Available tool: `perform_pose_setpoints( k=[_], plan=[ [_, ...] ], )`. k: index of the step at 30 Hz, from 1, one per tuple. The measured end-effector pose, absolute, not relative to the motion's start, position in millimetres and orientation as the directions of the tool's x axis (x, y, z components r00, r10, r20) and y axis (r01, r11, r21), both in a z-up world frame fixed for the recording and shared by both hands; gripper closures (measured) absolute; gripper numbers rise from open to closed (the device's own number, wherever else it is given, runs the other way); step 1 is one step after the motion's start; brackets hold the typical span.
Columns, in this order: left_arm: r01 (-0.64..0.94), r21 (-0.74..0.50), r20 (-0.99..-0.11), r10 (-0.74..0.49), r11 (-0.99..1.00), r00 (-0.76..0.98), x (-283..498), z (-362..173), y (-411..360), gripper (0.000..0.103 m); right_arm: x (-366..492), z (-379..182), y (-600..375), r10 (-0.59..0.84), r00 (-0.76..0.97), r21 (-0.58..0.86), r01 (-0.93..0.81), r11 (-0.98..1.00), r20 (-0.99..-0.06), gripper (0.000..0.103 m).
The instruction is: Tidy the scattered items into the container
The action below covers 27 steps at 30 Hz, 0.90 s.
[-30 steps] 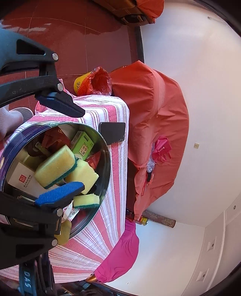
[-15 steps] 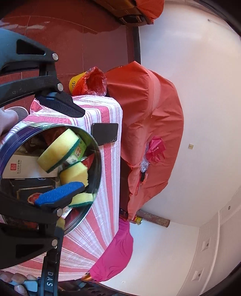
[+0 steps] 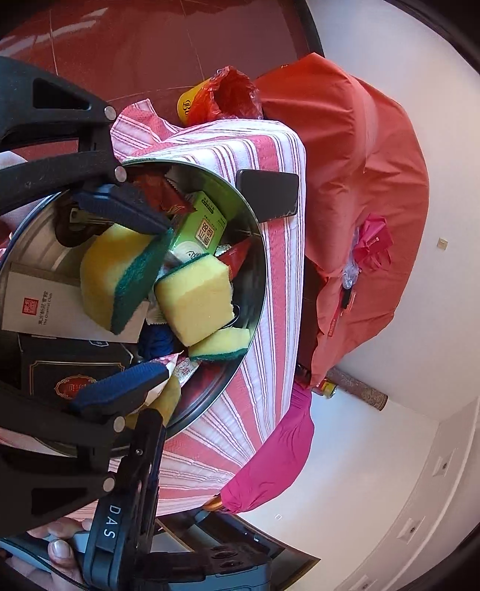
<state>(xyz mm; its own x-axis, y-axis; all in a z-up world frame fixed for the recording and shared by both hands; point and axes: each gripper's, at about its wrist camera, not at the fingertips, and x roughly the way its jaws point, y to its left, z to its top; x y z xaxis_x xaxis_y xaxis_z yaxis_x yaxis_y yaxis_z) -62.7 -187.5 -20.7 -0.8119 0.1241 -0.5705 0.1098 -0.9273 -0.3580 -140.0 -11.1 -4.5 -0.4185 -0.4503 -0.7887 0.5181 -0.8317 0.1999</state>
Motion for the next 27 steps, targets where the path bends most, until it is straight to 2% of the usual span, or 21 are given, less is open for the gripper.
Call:
perform_pose_setpoints(
  k=[5,8,13,14,18,21,24,27],
  plan=[
    [0.209,-0.373,-0.572,0.047,-0.904,-0.819,-40.8,-5.0,-209.5,0.027,-127.9,15.4,14.0,-0.51,-0.486,0.278,0.473,-0.836,-0.71,0.076],
    [0.284,-0.349,-0.59,-0.026,-0.893,-0.807,-27.5,3.5,-216.4,0.017,-120.9,22.3,24.2,-0.528,-0.496,0.33,0.434,-0.838,-0.69,0.067],
    [0.368,-0.265,-0.626,-0.131,-0.891,-0.768,-11.2,20.4,-208.0,0.015,-104.5,29.6,28.1,-0.512,-0.501,0.341,0.396,-0.853,-0.698,0.055],
    [0.378,-0.24,-0.626,-0.154,-0.894,-0.764,-8.0,25.0,-204.6,0.013,-100.2,30.7,27.4,-0.504,-0.503,0.335,0.391,-0.857,-0.702,0.049],
    [0.408,-0.141,-0.586,-0.256,-0.902,-0.769,7.6,48.0,-190.0,0.005,-80.8,37.6,23.2,-0.481,-0.517,0.306,0.39,-0.869,-0.708,0.035],
    [0.427,-0.063,-0.536,-0.33,-0.902,-0.777,19.6,61.9,-178.9,0.003,-70.4,42.3,18.9,-0.472,-0.527,0.298,0.384,-0.874,-0.707,0.025],
    [0.432,-0.008,-0.515,-0.366,-0.902,-0.775,28.7,69.4,-172.0,0.001,-61.0,47.1,12.1,-0.461,-0.537,0.28,0.386,-0.879,-0.706,0.019],
    [0.442,0.001,-0.538,-0.373,-0.897,-0.756,35.1,70.5,-170.3,0.001,-52.4,49.2,3.8,-0.445,-0.543,0.252,0.393,-0.884,-0.712,0.018]
  ],
)
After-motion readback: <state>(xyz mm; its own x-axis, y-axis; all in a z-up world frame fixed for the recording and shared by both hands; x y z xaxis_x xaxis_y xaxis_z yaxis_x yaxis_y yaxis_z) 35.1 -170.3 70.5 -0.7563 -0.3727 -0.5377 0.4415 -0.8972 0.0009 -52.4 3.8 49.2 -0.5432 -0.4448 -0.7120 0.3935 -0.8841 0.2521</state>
